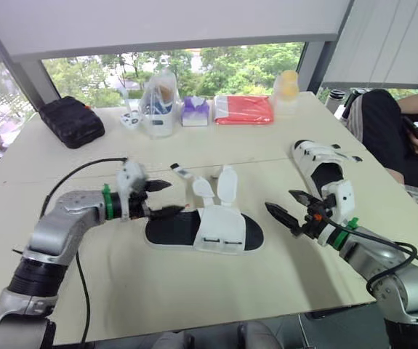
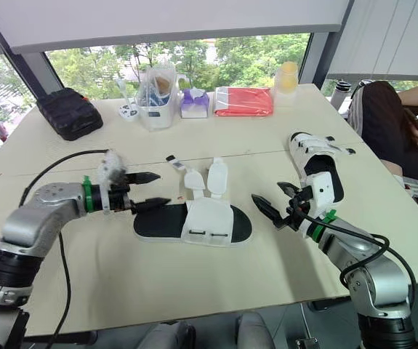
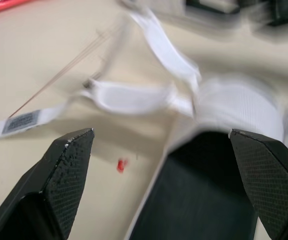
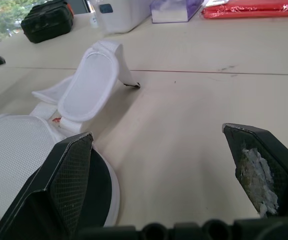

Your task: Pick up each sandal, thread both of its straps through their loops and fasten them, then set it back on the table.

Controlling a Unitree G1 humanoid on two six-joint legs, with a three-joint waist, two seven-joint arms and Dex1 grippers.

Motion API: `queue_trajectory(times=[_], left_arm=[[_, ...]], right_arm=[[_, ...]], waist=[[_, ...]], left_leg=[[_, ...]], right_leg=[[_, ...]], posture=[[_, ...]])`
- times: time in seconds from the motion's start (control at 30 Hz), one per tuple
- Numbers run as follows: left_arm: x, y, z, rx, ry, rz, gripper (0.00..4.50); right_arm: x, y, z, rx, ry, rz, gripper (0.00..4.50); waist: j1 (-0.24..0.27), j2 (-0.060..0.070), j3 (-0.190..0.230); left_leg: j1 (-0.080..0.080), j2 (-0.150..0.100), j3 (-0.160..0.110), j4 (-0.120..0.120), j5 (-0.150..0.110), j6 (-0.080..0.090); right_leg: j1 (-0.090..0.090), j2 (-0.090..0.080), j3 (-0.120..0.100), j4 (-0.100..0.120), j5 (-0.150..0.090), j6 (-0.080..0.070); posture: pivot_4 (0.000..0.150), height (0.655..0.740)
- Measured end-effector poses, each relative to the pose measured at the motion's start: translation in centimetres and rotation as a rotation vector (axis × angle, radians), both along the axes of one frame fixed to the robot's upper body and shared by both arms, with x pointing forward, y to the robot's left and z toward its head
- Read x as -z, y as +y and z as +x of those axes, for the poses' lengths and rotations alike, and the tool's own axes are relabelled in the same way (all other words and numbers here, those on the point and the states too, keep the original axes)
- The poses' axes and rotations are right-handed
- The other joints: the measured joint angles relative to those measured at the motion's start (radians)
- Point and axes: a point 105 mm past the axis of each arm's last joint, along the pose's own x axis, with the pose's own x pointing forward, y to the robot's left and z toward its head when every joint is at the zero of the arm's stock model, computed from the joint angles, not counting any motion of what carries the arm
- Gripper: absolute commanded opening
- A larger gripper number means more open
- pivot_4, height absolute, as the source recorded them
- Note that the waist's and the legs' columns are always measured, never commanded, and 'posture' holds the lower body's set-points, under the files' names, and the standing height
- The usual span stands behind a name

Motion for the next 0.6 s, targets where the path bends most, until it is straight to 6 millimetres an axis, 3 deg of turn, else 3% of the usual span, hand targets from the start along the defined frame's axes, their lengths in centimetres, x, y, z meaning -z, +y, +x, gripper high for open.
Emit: queue_trajectory(times=[0.23,0.37,0.47,0.6], left_arm=[[2.7,0.3,-1.2,-0.012,0.16,-0.093,0.1],[3.0,-0.5,-0.6,-0.05,0.157,-0.122,0.04],[2.7,-1.1,0.2,-0.085,0.149,-0.147,0.0],[2.2,-1.0,1.8,-0.161,0.138,-0.198,0.0]], right_arm=[[-0.9,0.0,-0.8,-0.145,0.06,-0.029,4.5],[-0.1,0.2,-2.6,-0.244,0.07,-0.168,4.5],[0.3,1.1,-3.1,-0.316,0.029,-0.245,3.72],[1.2,1.5,-3.1,-0.378,-0.009,-0.33,1.7]], waist=[[0.018,0.0,0.0],[0.026,-0.001,0.0],[0.025,-0.001,0.0],[0.026,-0.001,0.0]], left_leg=[[0.0,-0.001,-0.001,0.0,0.0,0.0],[0.0,-0.001,0.0,0.0,0.0,0.0],[0.0,-0.001,0.001,0.0,0.0,-0.001],[0.001,-0.001,0.001,0.0,0.001,-0.002]], right_leg=[[0.001,-0.001,0.0,-0.001,0.0,0.0],[0.001,-0.001,0.0,-0.002,0.0,0.0],[0.001,-0.001,0.0,-0.002,0.0,0.0],[0.002,-0.001,0.0,-0.002,0.0,0.0]], posture=[[0.15,0.74],[0.15,0.74],[0.15,0.74],[0.15,0.74]])
